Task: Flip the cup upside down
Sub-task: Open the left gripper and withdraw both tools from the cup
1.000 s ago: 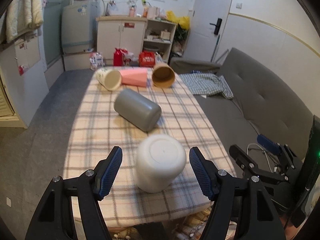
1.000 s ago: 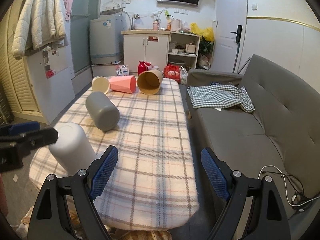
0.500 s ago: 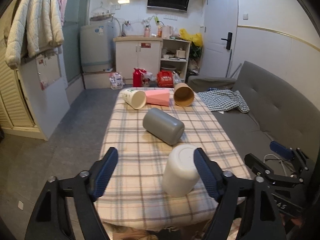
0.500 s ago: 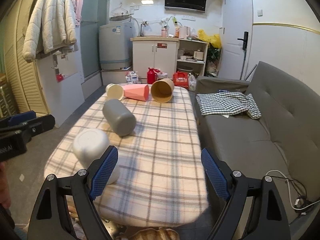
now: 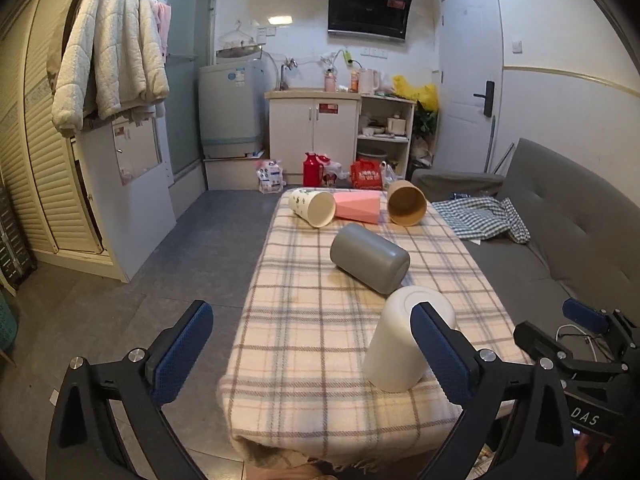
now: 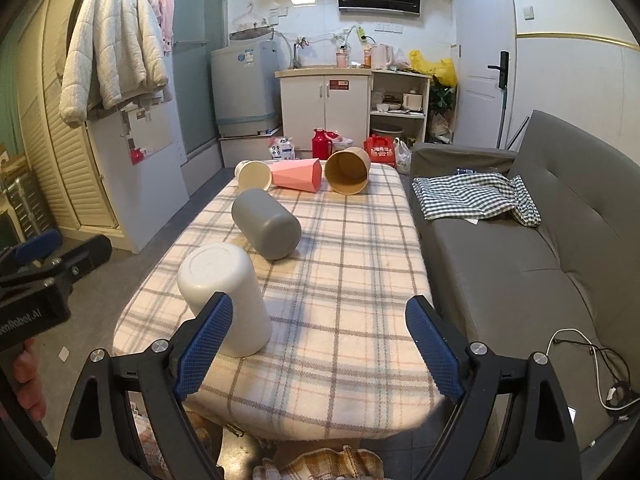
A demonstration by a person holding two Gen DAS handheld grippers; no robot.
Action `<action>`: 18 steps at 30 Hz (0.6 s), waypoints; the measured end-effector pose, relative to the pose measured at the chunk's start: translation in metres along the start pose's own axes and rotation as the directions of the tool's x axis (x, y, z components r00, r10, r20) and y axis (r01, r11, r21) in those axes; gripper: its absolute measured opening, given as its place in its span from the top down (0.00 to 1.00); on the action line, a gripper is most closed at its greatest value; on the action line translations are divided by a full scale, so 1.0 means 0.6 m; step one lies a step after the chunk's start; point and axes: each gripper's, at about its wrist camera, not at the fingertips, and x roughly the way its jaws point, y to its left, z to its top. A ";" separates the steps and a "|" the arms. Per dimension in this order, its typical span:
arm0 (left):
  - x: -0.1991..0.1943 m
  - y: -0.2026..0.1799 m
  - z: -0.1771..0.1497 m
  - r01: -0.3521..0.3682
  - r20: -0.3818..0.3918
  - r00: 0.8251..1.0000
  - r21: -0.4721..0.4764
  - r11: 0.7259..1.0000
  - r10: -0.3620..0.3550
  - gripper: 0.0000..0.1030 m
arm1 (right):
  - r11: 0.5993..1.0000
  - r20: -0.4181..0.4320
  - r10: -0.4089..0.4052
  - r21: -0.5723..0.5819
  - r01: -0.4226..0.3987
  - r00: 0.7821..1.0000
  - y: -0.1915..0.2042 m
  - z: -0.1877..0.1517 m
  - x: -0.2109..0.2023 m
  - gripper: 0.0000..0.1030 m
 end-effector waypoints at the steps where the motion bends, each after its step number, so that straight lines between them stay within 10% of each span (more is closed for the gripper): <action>1: 0.000 0.001 0.000 0.000 -0.001 1.000 -0.003 1.000 0.000 0.00 | 1.000 -0.001 -0.001 -0.002 0.001 1.000 0.001 0.000 0.000 0.13; 18: 0.006 0.001 -0.010 -0.001 -0.026 1.000 -0.002 1.000 0.001 0.00 | 1.000 0.000 -0.028 0.004 0.028 1.000 -0.001 -0.002 0.001 0.01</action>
